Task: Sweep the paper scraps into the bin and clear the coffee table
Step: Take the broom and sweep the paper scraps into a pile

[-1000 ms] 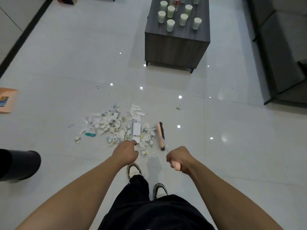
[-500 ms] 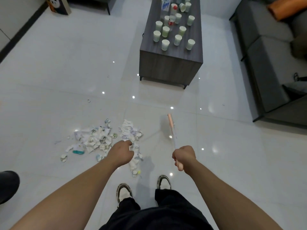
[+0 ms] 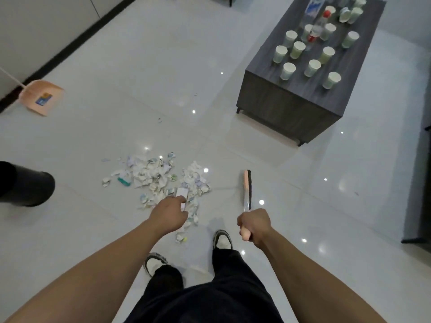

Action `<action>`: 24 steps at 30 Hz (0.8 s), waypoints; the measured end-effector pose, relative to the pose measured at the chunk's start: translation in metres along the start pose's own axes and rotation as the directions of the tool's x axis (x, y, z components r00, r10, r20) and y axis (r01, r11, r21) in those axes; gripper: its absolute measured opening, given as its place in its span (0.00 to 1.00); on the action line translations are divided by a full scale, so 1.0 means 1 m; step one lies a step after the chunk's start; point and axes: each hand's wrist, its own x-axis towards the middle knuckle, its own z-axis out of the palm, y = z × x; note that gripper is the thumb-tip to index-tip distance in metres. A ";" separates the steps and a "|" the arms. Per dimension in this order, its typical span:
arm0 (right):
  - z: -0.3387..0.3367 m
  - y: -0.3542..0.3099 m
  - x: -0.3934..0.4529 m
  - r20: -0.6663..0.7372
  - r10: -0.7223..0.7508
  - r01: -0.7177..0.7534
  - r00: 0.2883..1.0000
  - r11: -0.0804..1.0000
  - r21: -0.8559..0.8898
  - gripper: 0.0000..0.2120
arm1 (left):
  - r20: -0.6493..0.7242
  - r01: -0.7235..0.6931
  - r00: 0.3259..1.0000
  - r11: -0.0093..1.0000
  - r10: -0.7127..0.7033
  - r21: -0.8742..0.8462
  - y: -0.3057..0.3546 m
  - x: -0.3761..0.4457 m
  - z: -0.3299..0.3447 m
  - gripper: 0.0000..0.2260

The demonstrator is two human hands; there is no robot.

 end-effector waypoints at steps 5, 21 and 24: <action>0.027 -0.036 -0.008 0.182 -0.025 0.045 0.983 0.993 -0.106 0.10 | -0.049 0.082 0.995 0.996 -0.084 -0.037 -0.007 -0.009 -0.015 0.22; 0.117 -0.160 -0.016 0.222 -0.322 0.387 0.920 0.831 -0.399 0.13 | -0.196 0.217 0.938 0.925 -0.286 -0.312 -0.097 0.020 -0.089 0.23; 0.126 -0.208 0.009 0.192 -0.359 0.407 0.914 0.808 -0.426 0.12 | -0.208 0.238 0.924 0.908 -0.321 -0.344 -0.100 0.048 -0.104 0.23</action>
